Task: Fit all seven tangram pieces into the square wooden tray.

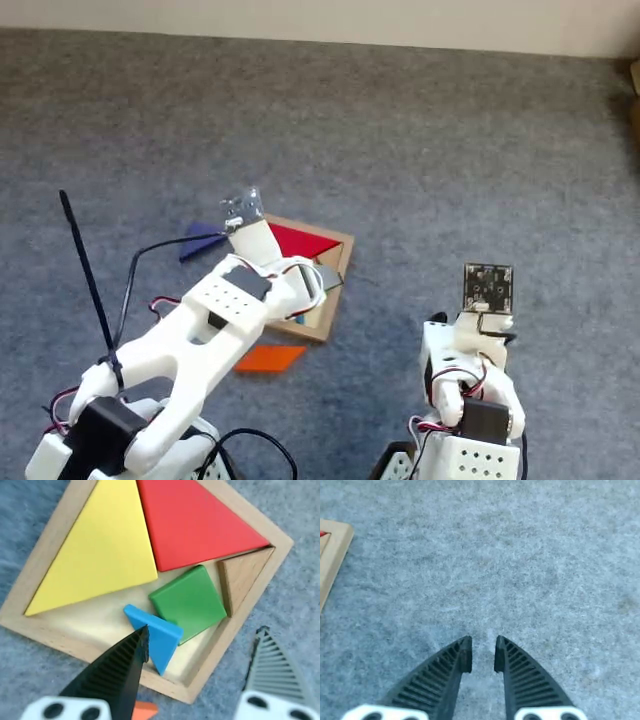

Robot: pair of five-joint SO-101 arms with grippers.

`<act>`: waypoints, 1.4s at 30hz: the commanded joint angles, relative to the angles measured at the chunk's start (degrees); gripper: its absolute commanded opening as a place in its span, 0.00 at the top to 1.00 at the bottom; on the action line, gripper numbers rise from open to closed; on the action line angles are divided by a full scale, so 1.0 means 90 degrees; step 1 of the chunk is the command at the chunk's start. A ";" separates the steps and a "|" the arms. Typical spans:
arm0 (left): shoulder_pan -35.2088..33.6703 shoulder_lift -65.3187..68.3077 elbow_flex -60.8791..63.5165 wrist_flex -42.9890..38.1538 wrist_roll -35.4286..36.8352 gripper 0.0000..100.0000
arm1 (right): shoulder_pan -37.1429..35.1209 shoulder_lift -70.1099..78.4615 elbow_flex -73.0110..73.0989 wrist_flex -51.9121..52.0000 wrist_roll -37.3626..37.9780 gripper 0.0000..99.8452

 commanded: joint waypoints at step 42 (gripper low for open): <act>-0.0239 0.0679 -0.1734 0.0869 0.0195 0.68 | 0.0073 -0.0054 0.0757 0.0024 0.0010 0.91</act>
